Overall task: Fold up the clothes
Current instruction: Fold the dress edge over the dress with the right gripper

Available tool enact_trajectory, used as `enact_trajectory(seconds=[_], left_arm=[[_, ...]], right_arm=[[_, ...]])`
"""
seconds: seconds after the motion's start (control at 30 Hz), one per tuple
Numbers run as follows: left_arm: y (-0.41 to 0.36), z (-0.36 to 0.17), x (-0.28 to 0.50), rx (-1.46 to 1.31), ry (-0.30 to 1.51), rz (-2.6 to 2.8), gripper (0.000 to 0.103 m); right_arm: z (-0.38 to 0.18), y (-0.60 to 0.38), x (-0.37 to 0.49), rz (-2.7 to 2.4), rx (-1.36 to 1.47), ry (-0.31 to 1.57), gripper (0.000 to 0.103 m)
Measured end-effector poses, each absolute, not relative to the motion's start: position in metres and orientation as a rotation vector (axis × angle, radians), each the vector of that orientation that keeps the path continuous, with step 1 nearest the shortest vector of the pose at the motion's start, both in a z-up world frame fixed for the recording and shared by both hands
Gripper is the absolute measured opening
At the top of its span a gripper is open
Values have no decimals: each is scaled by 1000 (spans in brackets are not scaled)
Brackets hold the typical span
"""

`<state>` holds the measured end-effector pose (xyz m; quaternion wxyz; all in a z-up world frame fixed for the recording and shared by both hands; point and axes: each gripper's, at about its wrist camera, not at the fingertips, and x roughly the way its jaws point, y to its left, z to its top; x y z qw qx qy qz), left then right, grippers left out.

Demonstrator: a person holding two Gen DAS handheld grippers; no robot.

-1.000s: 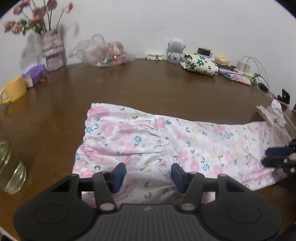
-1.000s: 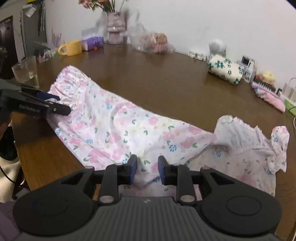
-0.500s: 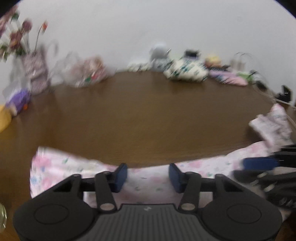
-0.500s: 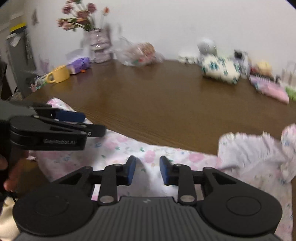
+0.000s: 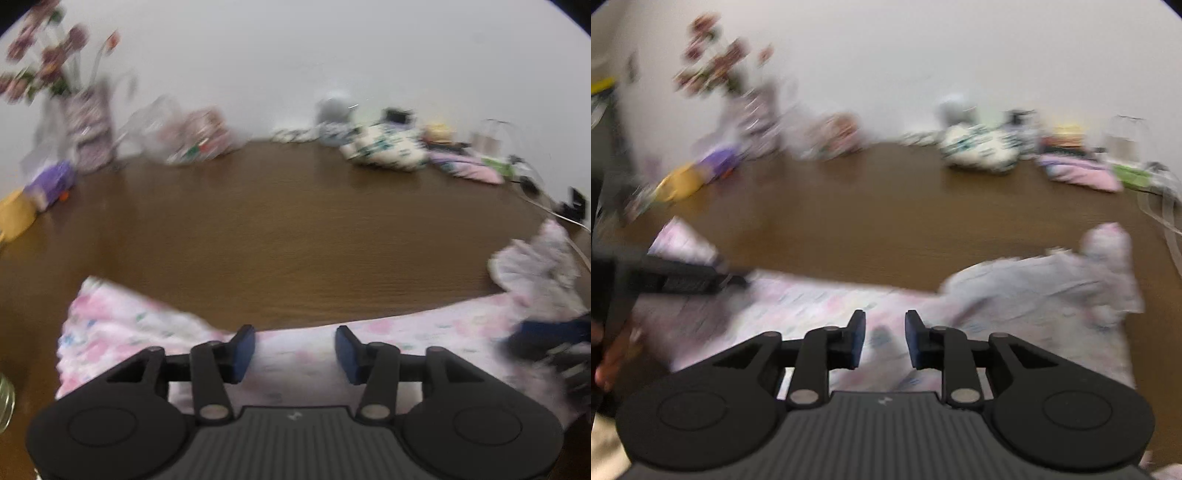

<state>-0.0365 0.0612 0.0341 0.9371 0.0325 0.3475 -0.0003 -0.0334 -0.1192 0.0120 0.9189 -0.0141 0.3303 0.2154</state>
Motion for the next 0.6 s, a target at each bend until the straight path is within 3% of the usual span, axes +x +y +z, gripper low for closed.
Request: enact_trajectory(seconds=[0.23, 0.3, 0.37, 0.53, 0.6], left_arm=[[56, 20, -36, 85, 724, 14, 56], [57, 22, -35, 51, 732, 7, 54], [51, 27, -35, 8, 732, -27, 54], [6, 22, -37, 2, 740, -211, 54], [-11, 16, -41, 82, 727, -204, 54]], right_arm=[[19, -148, -42, 316, -69, 686, 26], [31, -164, -59, 361, -69, 678, 37], [39, -175, -74, 453, -98, 697, 40], [46, -183, -112, 592, -157, 749, 38], [45, -185, -119, 589, -142, 768, 26]])
